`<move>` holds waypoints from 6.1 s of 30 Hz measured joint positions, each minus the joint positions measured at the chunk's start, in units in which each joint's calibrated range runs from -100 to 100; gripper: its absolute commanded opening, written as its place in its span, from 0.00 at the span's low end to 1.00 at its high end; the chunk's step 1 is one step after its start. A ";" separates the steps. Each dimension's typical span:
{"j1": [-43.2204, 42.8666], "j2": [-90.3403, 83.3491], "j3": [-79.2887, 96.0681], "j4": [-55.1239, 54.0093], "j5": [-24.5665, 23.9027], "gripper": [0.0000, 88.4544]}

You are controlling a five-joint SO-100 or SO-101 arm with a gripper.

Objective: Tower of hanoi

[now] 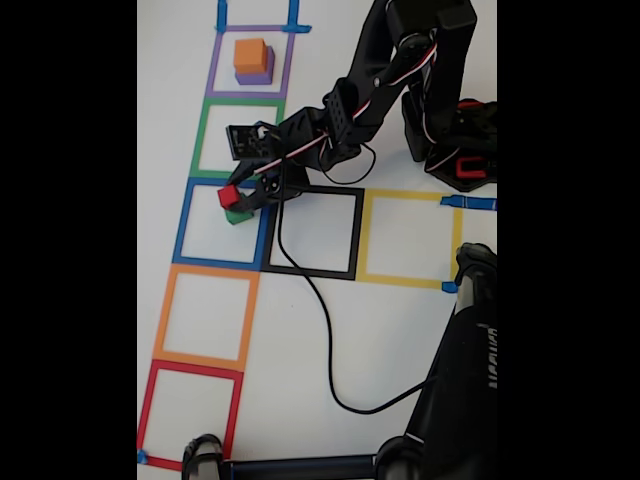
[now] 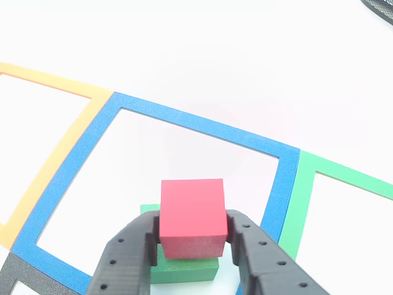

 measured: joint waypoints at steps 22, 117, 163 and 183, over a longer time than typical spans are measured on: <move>1.40 0.51 0.97 -2.50 0.00 0.20; 63.43 -23.22 -4.69 22.73 0.36 0.47; 64.01 12.41 -2.04 -18.06 0.36 0.47; 60.27 16.38 -2.83 -22.09 0.36 0.39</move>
